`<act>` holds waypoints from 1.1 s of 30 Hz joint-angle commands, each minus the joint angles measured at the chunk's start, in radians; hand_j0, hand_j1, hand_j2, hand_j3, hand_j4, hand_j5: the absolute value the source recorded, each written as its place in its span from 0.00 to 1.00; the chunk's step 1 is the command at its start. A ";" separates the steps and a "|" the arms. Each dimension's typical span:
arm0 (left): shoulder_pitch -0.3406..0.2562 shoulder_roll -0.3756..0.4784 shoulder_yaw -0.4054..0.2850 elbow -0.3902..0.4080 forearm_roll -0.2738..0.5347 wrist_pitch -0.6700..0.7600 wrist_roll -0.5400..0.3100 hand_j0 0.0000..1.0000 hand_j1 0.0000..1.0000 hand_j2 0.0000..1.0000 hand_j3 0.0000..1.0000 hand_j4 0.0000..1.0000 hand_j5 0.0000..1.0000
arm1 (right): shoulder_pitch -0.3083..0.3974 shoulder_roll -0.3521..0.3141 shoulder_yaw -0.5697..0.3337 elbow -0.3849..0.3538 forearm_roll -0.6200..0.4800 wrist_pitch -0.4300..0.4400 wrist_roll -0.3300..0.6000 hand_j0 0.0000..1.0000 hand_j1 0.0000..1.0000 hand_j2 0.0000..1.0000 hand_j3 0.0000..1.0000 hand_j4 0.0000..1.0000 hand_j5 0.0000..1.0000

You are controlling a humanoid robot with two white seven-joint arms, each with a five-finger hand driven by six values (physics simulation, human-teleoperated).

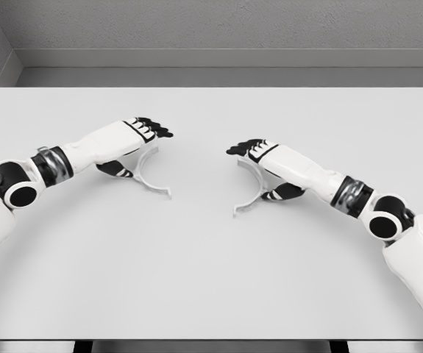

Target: Assemble PVC drainage pipe clamps

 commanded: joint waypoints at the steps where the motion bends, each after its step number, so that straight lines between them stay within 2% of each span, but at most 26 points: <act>1: 0.000 -0.002 0.003 -0.001 0.006 0.001 -0.001 1.00 1.00 1.00 1.00 1.00 1.00 | 0.000 0.010 0.000 0.007 -0.004 0.001 -0.001 1.00 1.00 1.00 1.00 1.00 1.00; 11: -0.029 0.003 0.006 0.013 0.008 0.001 -0.003 1.00 1.00 1.00 1.00 1.00 1.00 | -0.038 0.047 0.017 0.048 0.009 0.001 -0.001 1.00 1.00 1.00 1.00 1.00 1.00; 18: -0.038 -0.016 0.000 0.068 0.006 0.001 -0.003 1.00 1.00 1.00 1.00 1.00 1.00 | -0.071 0.073 0.036 0.083 0.017 0.001 -0.001 1.00 1.00 1.00 1.00 1.00 1.00; 33: -0.043 -0.048 0.003 0.068 0.005 0.001 -0.004 1.00 1.00 1.00 1.00 1.00 1.00 | -0.127 0.128 0.049 0.113 0.038 0.001 -0.001 1.00 1.00 1.00 1.00 1.00 1.00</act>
